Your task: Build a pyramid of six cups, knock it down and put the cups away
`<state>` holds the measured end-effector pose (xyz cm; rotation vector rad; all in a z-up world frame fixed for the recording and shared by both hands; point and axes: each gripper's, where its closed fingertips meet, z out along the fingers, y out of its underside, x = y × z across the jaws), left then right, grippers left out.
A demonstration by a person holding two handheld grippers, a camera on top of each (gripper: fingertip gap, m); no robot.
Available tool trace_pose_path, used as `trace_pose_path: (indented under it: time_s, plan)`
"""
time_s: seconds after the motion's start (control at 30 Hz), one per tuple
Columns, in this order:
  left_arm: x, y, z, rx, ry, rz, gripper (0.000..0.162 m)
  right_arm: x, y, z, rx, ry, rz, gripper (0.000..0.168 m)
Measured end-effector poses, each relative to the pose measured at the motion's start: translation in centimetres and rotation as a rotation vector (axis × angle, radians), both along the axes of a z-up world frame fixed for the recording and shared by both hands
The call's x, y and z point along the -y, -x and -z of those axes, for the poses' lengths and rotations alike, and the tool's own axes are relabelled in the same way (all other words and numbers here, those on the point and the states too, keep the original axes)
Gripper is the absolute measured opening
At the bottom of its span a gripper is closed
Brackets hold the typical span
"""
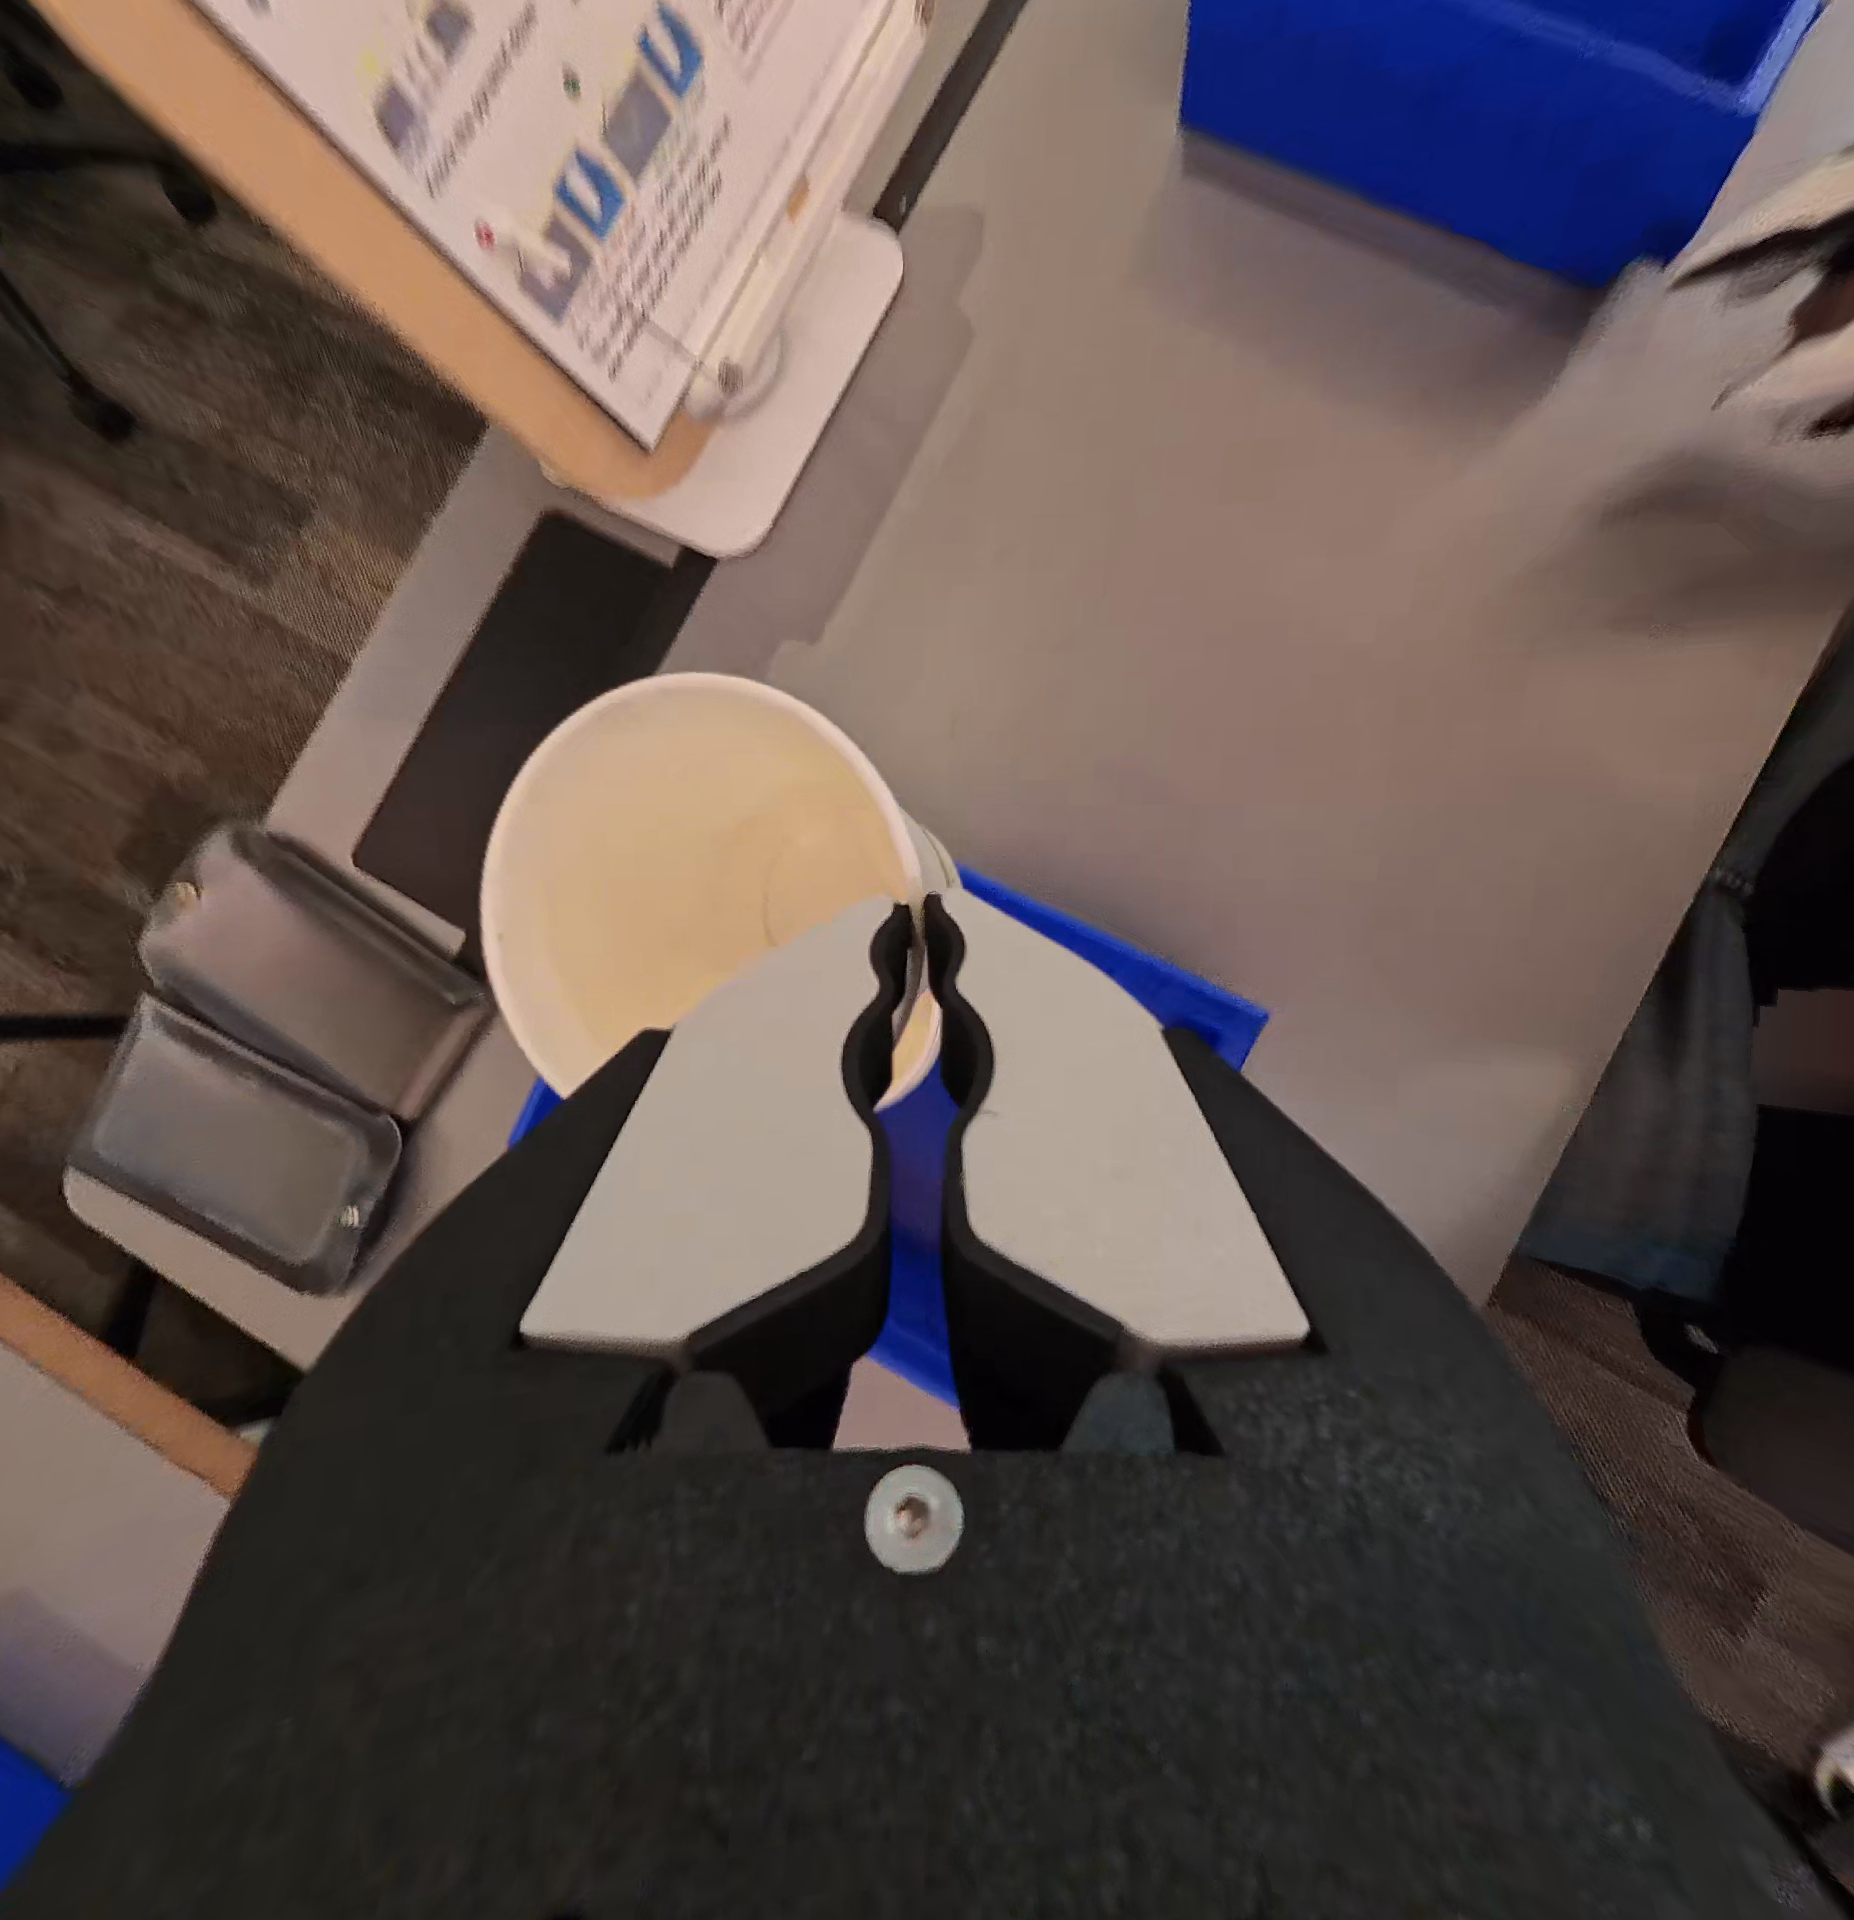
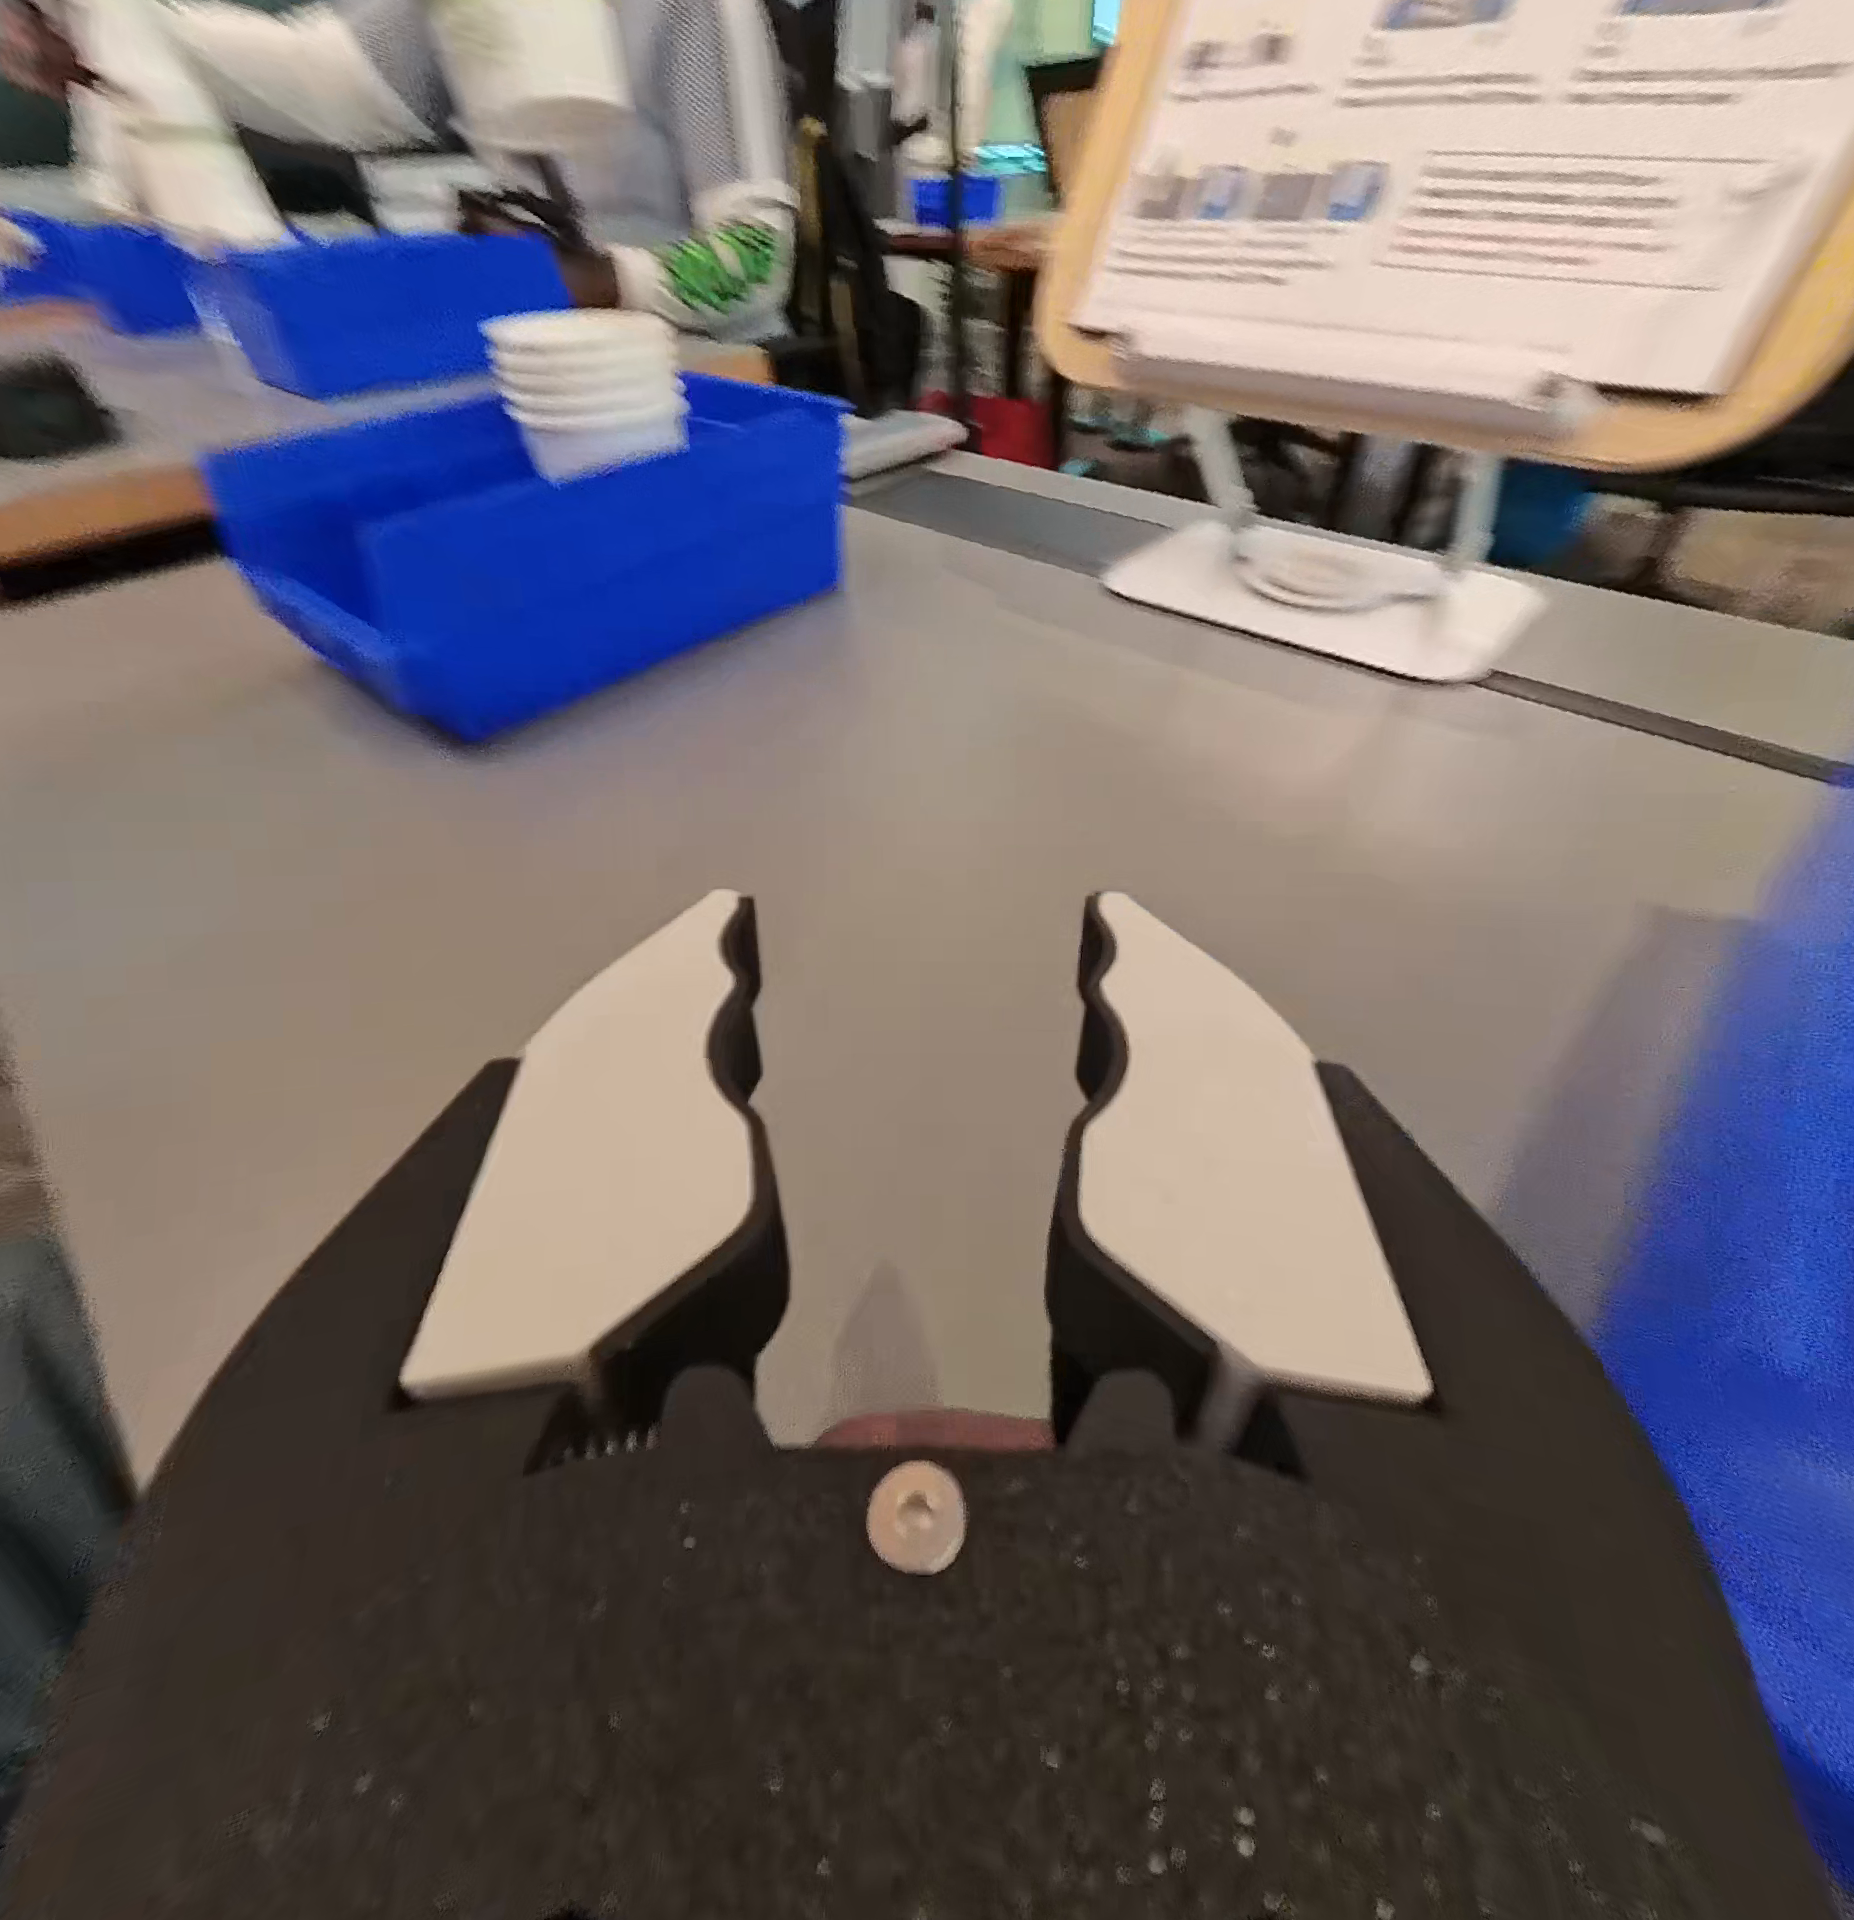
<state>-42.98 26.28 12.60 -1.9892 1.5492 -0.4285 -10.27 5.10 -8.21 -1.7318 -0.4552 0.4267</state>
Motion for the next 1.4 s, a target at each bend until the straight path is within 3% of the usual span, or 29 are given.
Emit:
trace_pose_path:
  time_s: [0.17, 0.37, 0.53, 0.7, 0.8, 0.97, 1.07, 1.13, 1.23, 1.4]
  plan:
    - [2.6, -4.8, -2.9, 0.153, -0.018, 0.118, 0.002, -3.2, 7.6, -4.1, -0.413, -0.013, -0.279, 0.076]
    - [6.2, -12.3, -4.7, 0.402, 0.017, 0.278, 0.002, -9.2, 11.7, -9.2, -1.014, 0.05, -0.472, 0.092]
    - [9.1, -17.6, -3.3, 0.501, 0.081, 0.391, 0.002, -10.8, 11.5, -12.9, -1.21, -0.073, -0.523, 0.096]
    - [11.2, -20.7, -0.6, 0.533, 0.152, 0.453, 0.002, -10.6, 9.0, -14.5, -1.247, -0.171, -0.511, 0.095]
    - [12.1, -21.4, 0.8, 0.564, 0.207, 0.477, 0.002, -10.6, 8.1, -13.7, -1.181, -0.151, -0.472, 0.08]
    - [11.9, -21.3, 2.6, 0.593, 0.233, 0.432, 0.004, -10.2, 7.8, -11.8, -1.069, -0.052, -0.458, 0.077]
    - [11.8, -19.6, 4.1, 0.569, 0.205, 0.338, 0.038, -10.9, 6.7, -11.5, -0.924, -0.012, -0.388, 0.077]
    - [11.6, -17.4, 5.7, 0.526, 0.127, 0.218, 0.058, -11.7, 5.6, -11.9, -0.755, 0.001, -0.317, 0.077]
    - [11.6, -13.2, 8.6, 0.507, -0.017, -0.02, 0.059, -13.5, 4.3, -12.3, -0.4, 0.038, -0.224, 0.077]
    - [16.5, -7.6, 14.7, 0.62, 0.03, -0.255, 0.052, -17.9, 3.6, -9.8, 0.257, 0.263, -0.215, 0.077]
